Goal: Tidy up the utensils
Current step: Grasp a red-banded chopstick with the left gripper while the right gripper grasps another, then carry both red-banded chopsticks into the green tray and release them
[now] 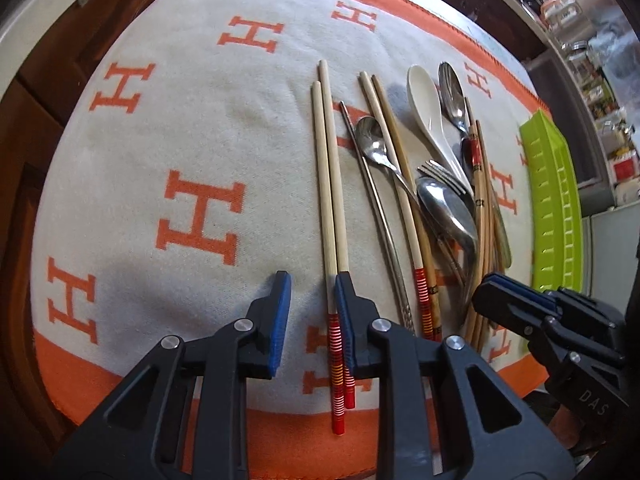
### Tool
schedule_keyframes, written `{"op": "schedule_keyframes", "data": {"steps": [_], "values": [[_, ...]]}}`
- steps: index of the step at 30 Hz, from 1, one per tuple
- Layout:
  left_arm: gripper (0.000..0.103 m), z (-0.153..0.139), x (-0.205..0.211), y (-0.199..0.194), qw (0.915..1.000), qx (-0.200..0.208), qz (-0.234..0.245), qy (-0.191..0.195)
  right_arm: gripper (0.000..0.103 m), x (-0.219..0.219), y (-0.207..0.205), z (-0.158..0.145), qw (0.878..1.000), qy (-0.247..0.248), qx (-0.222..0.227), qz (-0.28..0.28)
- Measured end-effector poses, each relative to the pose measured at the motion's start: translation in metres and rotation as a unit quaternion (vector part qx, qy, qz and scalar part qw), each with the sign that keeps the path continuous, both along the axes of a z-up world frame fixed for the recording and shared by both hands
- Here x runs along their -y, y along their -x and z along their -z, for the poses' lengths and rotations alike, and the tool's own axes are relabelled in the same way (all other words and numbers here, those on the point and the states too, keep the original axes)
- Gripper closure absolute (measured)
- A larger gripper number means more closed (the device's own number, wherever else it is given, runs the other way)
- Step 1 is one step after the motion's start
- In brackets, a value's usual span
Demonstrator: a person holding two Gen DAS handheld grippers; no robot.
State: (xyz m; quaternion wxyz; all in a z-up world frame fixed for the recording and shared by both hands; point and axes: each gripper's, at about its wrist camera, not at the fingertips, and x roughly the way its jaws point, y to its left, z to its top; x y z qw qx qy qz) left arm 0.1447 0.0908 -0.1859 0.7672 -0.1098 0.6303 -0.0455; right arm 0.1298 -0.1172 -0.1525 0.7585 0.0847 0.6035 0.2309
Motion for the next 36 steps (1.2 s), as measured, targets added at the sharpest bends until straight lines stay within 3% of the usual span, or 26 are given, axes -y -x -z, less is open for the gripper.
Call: {"op": "schedule_keyframes", "data": {"steps": [17, 25, 27, 28, 36], "values": [[0.083, 0.006, 0.02, -0.009, 0.9993, -0.011, 0.028, -0.024, 0.092, -0.001, 0.004, -0.003, 1.0, 0.0, 0.006, -0.005], [0.084, 0.008, 0.049, -0.006, 0.9946, 0.003, 0.052, -0.09, 0.092, -0.004, 0.006, -0.004, 1.0, 0.001, 0.005, -0.009], [0.089, 0.008, 0.054, -0.008, 0.9941, 0.007, 0.049, -0.097, 0.092, -0.006, 0.007, -0.005, 1.0, 0.001, 0.006, -0.014], [0.1, 0.008, 0.053, -0.008, 0.9939, 0.009, 0.047, -0.099, 0.092, -0.008, 0.007, -0.005, 1.0, 0.002, 0.007, -0.015], [0.1, 0.007, 0.02, 0.0, 0.9989, 0.003, -0.02, -0.041, 0.092, -0.021, 0.007, -0.002, 0.999, 0.01, -0.002, -0.034]]}}
